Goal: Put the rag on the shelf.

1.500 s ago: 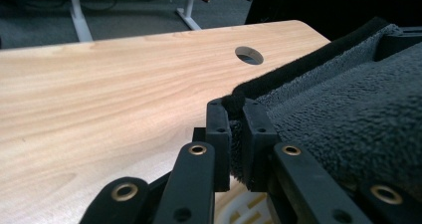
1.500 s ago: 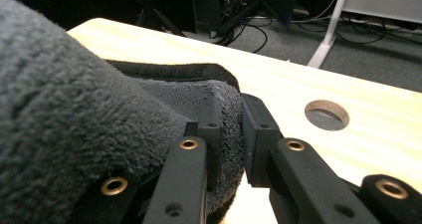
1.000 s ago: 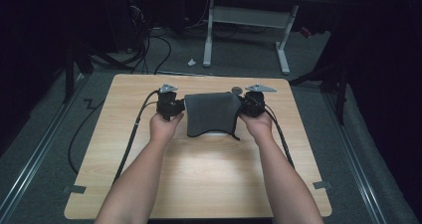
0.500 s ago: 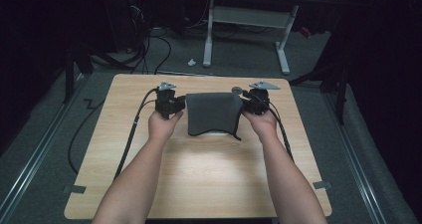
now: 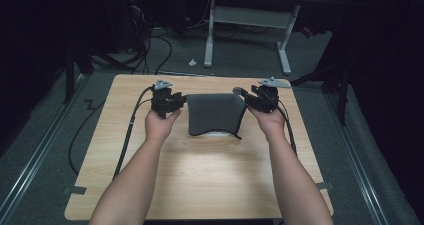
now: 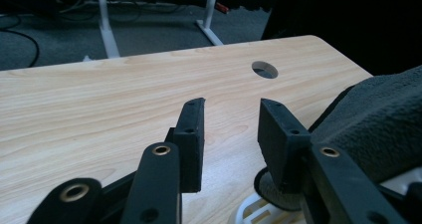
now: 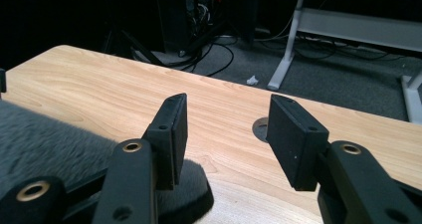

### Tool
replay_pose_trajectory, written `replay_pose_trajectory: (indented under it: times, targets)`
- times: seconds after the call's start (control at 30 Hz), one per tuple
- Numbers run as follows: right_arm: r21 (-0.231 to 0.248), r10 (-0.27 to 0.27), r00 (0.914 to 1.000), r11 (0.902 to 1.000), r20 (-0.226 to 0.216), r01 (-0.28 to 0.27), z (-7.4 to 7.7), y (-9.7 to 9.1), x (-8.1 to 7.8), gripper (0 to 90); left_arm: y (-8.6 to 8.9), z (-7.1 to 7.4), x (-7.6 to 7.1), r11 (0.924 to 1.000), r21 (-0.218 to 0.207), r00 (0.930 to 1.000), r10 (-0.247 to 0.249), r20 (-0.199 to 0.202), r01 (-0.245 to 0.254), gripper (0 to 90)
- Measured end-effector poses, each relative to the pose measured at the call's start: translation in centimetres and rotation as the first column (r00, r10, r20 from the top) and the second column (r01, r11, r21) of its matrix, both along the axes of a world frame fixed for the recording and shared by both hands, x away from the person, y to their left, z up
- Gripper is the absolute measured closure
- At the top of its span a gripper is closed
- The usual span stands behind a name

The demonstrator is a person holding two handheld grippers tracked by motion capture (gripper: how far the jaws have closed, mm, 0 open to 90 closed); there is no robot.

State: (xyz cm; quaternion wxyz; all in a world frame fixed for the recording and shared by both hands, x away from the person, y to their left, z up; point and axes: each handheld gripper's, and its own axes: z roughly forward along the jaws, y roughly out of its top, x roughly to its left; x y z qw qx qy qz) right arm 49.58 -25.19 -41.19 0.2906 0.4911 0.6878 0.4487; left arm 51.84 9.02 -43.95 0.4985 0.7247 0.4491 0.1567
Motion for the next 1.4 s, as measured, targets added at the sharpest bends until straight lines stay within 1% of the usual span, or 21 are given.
replay_pose_trajectory:
  times: [0.1, 0.2, 0.3, 0.33, 0.53, 0.6, 0.7, 0.77, 0.8, 0.87, 0.93, 0.97, 1.03, 1.07, 1.1, 1.13, 1.17, 1.2, 1.3, 1.33, 1.4]
  targets:
    - [-0.008, -0.005, 1.0, 1.0, -0.007, 0.005, 0.2, -0.1, -0.3, 51.4, 0.6, 0.1, -0.4, 0.9999, -0.003, 0.9999, 0.014, 0.004, -0.014, 62.1]
    - [-0.02, -0.006, 0.9999, 0.9998, 0.009, 0.006, 0.5, -0.2, -1.0, 51.6, 1.0, 0.2, -0.9, 0.9998, 0.014, 0.9999, 0.014, 0.001, -0.014, 61.1]
    - [-0.024, -0.009, 0.9999, 0.9997, 0.013, 0.009, 0.5, -0.4, -1.4, 51.6, 1.2, 0.3, -1.3, 0.9998, 0.0, 0.9997, 0.019, 0.015, -0.019, 61.1]
    - [-0.03, -0.013, 0.9999, 0.9995, 0.011, 0.014, 0.5, -0.5, -1.7, 51.6, 1.6, 0.3, -1.6, 0.9996, -0.011, 0.9996, 0.025, 0.014, -0.025, 60.9]
    - [-0.043, -0.011, 0.9999, 0.999, -0.002, 0.011, 0.2, -0.7, -2.5, 51.5, 2.4, 0.0, -2.5, 0.9992, 0.001, 0.9988, 0.041, 0.026, -0.041, 59.5]
    - [-0.047, -0.013, 0.9997, 0.9988, 0.018, 0.014, 0.1, -0.7, -3.0, 52.1, 2.9, -0.1, -2.9, 0.9989, -0.001, 0.9985, 0.047, 0.03, -0.047, 58.7]
    - [-0.059, -0.011, 0.9999, 0.9982, 0.003, 0.011, -0.2, -0.9, -3.8, 51.0, 3.6, -0.4, -3.8, 0.9984, 0.011, 0.9976, 0.054, 0.044, -0.055, 57.1]
    - [-0.067, -0.01, 0.9999, 0.9977, 0.005, 0.01, -0.3, -0.9, -4.1, 51.0, 3.8, -0.5, -4.0, 0.9983, 0.016, 0.9976, 0.055, 0.042, -0.056, 55.9]
    - [-0.068, -0.011, 0.9997, 0.9976, 0.023, 0.012, -0.4, -1.0, -4.6, 51.1, 4.0, -0.6, -4.1, 0.9985, 0.012, 0.9979, 0.053, 0.036, -0.054, 54.9]
    - [-0.07, -0.012, 0.9999, 0.9975, 0.004, 0.013, -0.5, -1.2, -5.0, 50.4, 4.5, -1.0, -4.8, 0.9984, 0.023, 0.998, 0.051, 0.037, -0.052, 54.5]
    - [-0.071, -0.005, 0.9999, 0.9975, 0.016, 0.007, -0.7, -1.3, -5.7, 50.3, 4.9, -1.3, -5.5, 0.999, 0.014, 0.9984, 0.041, 0.04, -0.041, 53.7]
    - [-0.079, -0.006, 0.9995, 0.9968, 0.031, 0.009, -0.8, -1.4, -6.2, 50.0, 4.9, -1.3, -5.5, 0.999, 0.014, 0.9984, 0.041, 0.04, -0.041, 53.4]
    - [-0.106, 0.0, 0.9999, 0.9944, 0.01, 0.001, -1.0, -1.3, -6.8, 46.9, 5.2, -2.0, -6.8, 0.9996, 0.022, 0.9988, 0.02, 0.044, -0.021, 53.0]
    - [-0.112, 0.006, 0.9998, 0.9937, 0.02, -0.004, -1.2, -1.2, -7.3, 46.9, 5.3, -2.2, -7.3, 0.9996, 0.024, 0.999, 0.014, 0.043, -0.015, 52.8]
    - [-0.112, 0.006, 0.9998, 0.9937, 0.02, -0.004, -1.2, -1.2, -7.3, 46.9, 5.3, -2.2, -7.3, 0.9996, 0.024, 0.999, 0.014, 0.043, -0.015, 52.4]
    - [-0.129, 0.015, 0.9994, 0.9916, 0.033, -0.01, -1.6, -1.1, -8.4, 46.4, 5.5, -2.6, -8.5, 0.9996, 0.028, 0.9989, -0.007, 0.047, 0.006, 52.1]
    - [-0.14, 0.018, 0.9989, 0.9901, 0.044, -0.012, -1.8, -1.1, -9.0, 46.3, 5.5, -2.6, -8.5, 0.9996, 0.028, 0.9989, -0.007, 0.047, 0.006, 51.9]
    - [-0.149, 0.022, 0.999, 0.9887, 0.039, -0.016, -2.0, -1.0, -9.6, 46.0, 5.5, -3.1, -10.0, 0.9989, 0.035, 0.9983, -0.031, 0.049, 0.03, 51.7]
    - [-0.164, 0.029, 0.9987, 0.9862, 0.042, -0.022, -2.8, -0.9, -11.8, 46.6, 5.8, -4.0, -12.5, 0.9957, 0.067, 0.9969, -0.067, 0.041, 0.065, 50.9]
    - [-0.173, 0.037, 0.9985, 0.9845, 0.041, -0.03, -3.2, -0.8, -12.6, 47.1, 5.9, -4.4, -13.4, 0.9948, 0.068, 0.9964, -0.078, 0.034, 0.076, 50.6]
    - [-0.184, 0.045, 0.9984, 0.9822, 0.035, -0.038, -3.9, -0.8, -14.4, 48.0, 6.4, -5.3, -15.5, 0.9942, 0.05, 0.995, -0.097, 0.024, 0.096, 50.1]
